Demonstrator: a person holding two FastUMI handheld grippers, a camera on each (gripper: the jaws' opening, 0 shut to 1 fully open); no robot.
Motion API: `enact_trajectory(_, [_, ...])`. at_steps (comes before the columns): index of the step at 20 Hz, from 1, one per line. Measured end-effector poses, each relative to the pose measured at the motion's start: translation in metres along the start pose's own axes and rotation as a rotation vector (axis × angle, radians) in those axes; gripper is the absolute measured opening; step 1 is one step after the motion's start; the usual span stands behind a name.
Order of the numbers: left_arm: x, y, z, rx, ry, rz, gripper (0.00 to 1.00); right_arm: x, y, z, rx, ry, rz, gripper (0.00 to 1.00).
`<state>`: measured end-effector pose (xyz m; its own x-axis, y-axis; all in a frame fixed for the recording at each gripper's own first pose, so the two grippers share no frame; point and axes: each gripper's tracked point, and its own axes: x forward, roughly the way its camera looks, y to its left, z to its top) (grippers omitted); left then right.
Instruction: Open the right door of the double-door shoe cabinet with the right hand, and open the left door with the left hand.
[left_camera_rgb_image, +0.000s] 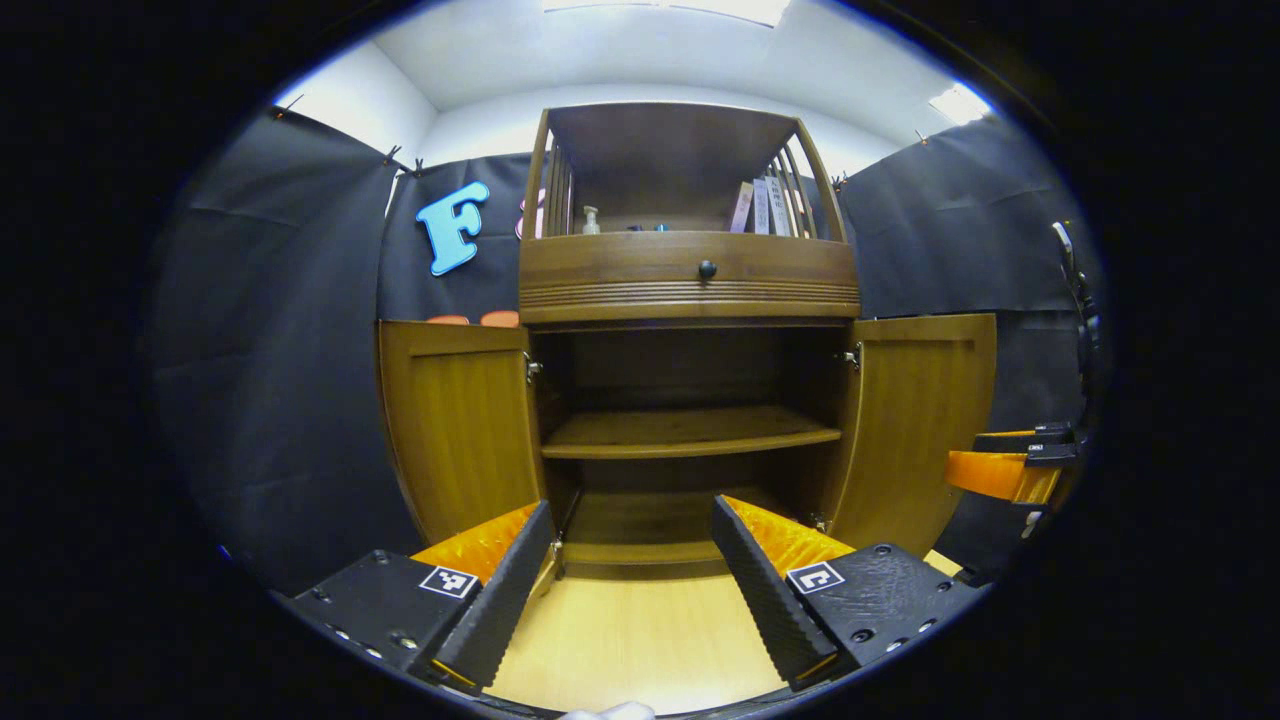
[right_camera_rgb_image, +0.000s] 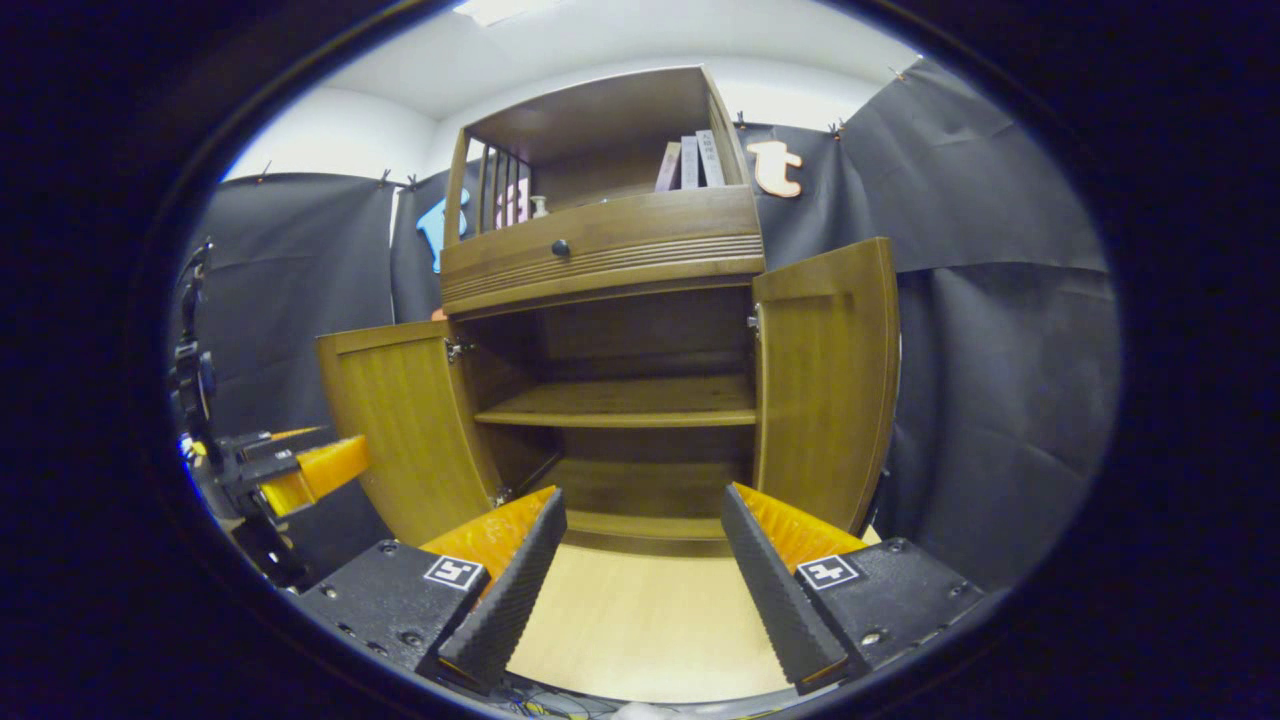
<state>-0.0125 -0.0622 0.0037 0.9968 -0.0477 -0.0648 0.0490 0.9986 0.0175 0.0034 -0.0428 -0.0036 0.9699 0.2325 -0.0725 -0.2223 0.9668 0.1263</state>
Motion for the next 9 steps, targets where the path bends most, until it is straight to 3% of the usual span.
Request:
enact_trajectory(1, [0.0,-0.007,-0.004,-0.003,0.012,-0.001,0.96,0.002,-0.004,0.0,0.002,0.002,0.004,0.99])
enact_trajectory(9, [-0.005,-0.005,-0.006,0.0,0.017,0.092,0.96,0.011,-0.023,0.006,-0.006,0.005,0.01,0.99])
